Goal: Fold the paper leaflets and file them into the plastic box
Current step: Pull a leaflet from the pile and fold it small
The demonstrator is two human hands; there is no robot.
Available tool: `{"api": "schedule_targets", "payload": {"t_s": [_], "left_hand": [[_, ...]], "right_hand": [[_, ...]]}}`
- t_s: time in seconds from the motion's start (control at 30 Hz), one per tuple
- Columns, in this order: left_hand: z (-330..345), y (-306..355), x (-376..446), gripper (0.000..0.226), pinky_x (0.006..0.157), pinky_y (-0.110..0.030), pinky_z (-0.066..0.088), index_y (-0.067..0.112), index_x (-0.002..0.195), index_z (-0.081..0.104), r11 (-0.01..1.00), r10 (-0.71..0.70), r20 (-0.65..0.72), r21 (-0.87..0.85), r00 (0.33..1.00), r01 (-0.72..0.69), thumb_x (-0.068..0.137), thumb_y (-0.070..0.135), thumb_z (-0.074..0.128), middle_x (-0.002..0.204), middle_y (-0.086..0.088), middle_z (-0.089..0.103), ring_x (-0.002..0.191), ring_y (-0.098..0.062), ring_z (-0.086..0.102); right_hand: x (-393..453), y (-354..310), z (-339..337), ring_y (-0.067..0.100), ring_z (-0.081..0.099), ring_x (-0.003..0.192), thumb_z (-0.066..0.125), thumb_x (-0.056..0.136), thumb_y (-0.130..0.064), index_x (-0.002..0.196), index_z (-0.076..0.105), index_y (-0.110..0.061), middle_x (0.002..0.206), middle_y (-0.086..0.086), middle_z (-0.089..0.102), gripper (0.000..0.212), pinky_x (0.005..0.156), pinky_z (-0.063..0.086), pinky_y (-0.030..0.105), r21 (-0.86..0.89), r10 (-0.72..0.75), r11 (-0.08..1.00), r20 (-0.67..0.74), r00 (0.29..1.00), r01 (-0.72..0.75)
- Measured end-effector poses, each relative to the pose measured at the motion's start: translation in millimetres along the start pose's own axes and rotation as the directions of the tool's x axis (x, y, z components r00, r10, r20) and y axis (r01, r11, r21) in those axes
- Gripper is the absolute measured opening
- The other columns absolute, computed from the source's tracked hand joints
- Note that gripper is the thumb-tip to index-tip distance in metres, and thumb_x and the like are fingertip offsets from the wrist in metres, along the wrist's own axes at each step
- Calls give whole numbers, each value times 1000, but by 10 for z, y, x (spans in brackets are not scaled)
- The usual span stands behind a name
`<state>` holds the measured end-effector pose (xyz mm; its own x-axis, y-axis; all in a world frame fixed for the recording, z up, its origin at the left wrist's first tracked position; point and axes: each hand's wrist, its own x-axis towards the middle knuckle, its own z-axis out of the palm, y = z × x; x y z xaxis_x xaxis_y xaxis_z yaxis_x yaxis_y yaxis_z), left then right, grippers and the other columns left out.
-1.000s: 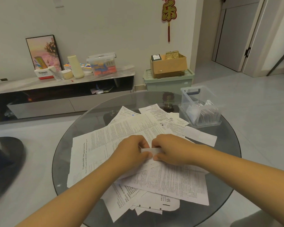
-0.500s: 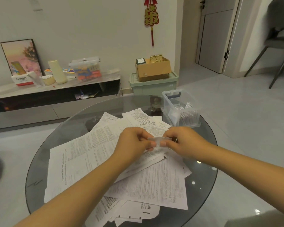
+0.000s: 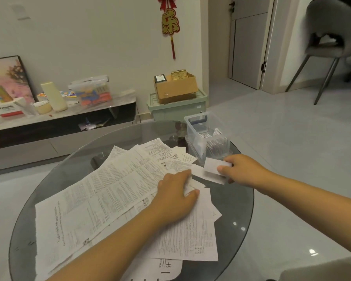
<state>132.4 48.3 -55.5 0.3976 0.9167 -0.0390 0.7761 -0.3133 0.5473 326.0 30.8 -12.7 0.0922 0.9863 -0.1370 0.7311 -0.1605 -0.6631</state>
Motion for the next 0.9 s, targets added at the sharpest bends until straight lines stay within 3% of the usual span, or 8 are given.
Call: {"api": "schedule_targets", "payload": {"t_s": [0.13, 0.2, 0.33, 0.47, 0.57, 0.7, 0.83, 0.9], "left_hand": [[41, 140, 106, 61, 109, -43, 33, 33, 140, 36, 976, -22, -41, -218, 999, 13, 83, 46, 52, 135, 6, 45, 127, -17, 40], [53, 203, 110, 53, 109, -41, 34, 32, 138, 40, 948, -1, -95, -318, 995, -29, 88, 33, 56, 137, 7, 46, 126, -12, 41], [88, 302, 60, 54, 109, -34, 34, 32, 138, 42, 939, 119, -85, -314, 989, -140, 85, 28, 55, 133, 13, 50, 123, -3, 43], [163, 277, 34, 66, 111, -39, 31, 40, 140, 32, 945, 134, 8, -301, 991, -126, 77, 40, 51, 131, 21, 51, 129, -7, 41], [215, 253, 46, 66, 110, -40, 32, 46, 139, 27, 967, 157, 37, -210, 987, -146, 77, 40, 51, 127, 26, 51, 129, -14, 40], [194, 252, 70, 51, 92, -13, 36, 32, 134, 35, 963, 154, 10, -223, 988, -148, 87, 24, 53, 127, 20, 54, 115, -4, 50], [206, 249, 56, 44, 103, -26, 40, 28, 126, 39, 943, 213, -53, -252, 976, -219, 84, 23, 51, 127, 12, 46, 118, 0, 49], [204, 246, 61, 46, 103, -24, 41, 25, 130, 38, 940, 234, -58, -243, 970, -242, 87, 19, 52, 131, 9, 36, 119, 0, 47]], "right_hand": [[41, 9, -27, 30, 67, 88, 50, 93, -18, 99, 63, -8, 100, 13, 68, 17, 87, 53, 41, 89, 45, 995, -4, 999, -45], [52, -1, -27, 31, 67, 91, 47, 93, -15, 101, 62, -6, 101, 15, 67, 19, 85, 54, 39, 148, 64, 987, 3, 998, -64], [59, 8, -19, 30, 65, 94, 42, 92, -6, 101, 58, -7, 106, 20, 64, 18, 63, 55, 30, 360, 117, 927, -9, 993, -106], [40, 58, -25, 27, 67, 87, 41, 91, -4, 96, 58, -10, 98, 18, 66, 19, 64, 57, 32, 451, 136, 886, -37, 990, -105], [33, 99, -11, 28, 68, 84, 46, 89, -5, 89, 61, -9, 92, 13, 66, 16, 68, 58, 35, 360, 120, 928, -53, 991, -93], [74, 173, 34, 25, 53, 70, 53, 86, -9, 81, 68, 1, 74, 13, 57, 19, 66, 45, 30, 126, 127, 985, -60, 990, -118], [81, 173, 43, 18, 50, 73, 57, 89, -15, 97, 73, -9, 78, 5, 59, 19, 55, 36, 23, 1, 60, 998, -25, 998, -60], [92, 167, 43, 15, 53, 78, 57, 90, -16, 105, 72, -17, 87, 2, 65, 21, 57, 38, 21, -30, 33, 999, -14, 999, -33]]}}
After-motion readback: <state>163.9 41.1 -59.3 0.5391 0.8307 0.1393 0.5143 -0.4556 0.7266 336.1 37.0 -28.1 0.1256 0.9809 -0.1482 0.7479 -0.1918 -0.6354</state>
